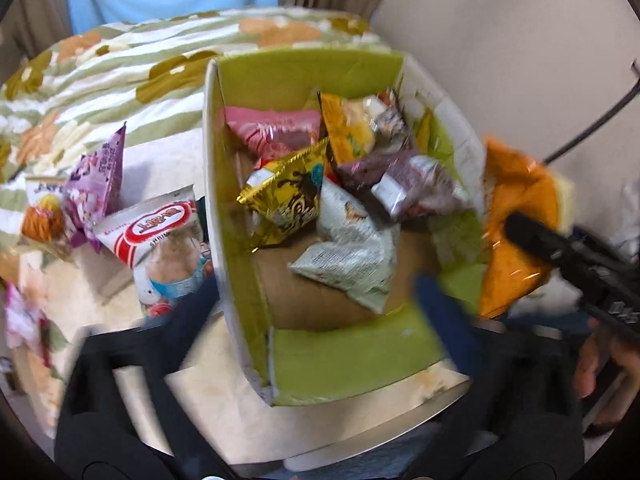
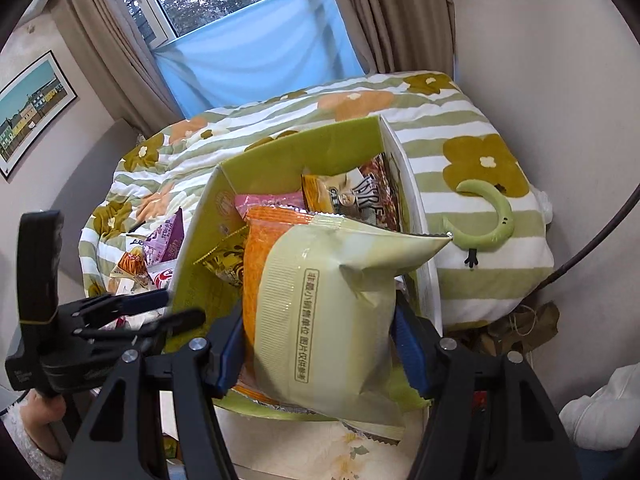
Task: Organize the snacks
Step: 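Open both tools to drop the bags into the green box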
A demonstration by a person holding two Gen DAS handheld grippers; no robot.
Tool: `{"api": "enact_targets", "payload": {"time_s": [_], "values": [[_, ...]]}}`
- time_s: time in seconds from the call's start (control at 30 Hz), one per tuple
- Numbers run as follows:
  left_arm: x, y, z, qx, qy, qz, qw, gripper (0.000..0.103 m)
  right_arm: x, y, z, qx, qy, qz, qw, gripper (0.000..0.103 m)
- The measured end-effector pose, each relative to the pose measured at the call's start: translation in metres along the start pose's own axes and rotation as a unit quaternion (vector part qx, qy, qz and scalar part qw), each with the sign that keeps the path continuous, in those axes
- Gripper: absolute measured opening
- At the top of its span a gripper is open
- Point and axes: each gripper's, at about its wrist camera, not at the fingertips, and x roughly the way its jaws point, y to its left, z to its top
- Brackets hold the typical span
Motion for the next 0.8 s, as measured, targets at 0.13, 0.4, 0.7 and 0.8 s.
{"api": "enact_targets", "payload": {"time_s": [0.13, 0.4, 0.7, 0.8], "values": [[-0.004, 0.007, -0.003, -0.012, -0.002, 0.001, 0.9999, 0.102, 0.000, 0.002, -0.001, -0.003, 0.003, 0.000, 1.000, 0.060], [-0.020, 0.018, -0.006, -0.025, -0.026, 0.008, 0.9993, 0.102, 0.015, 0.006, 0.003, -0.034, -0.004, -0.001, 0.999, 0.061], [-0.018, 0.021, -0.015, -0.025, -0.025, 0.024, 0.9991, 0.102, 0.024, -0.001, -0.013, -0.049, -0.022, -0.008, 0.999, 0.103], [-0.016, 0.019, -0.020, -0.025, -0.020, 0.022, 0.9992, 0.102, 0.025, -0.007, -0.018, -0.039, -0.015, -0.011, 0.999, 0.103]]}}
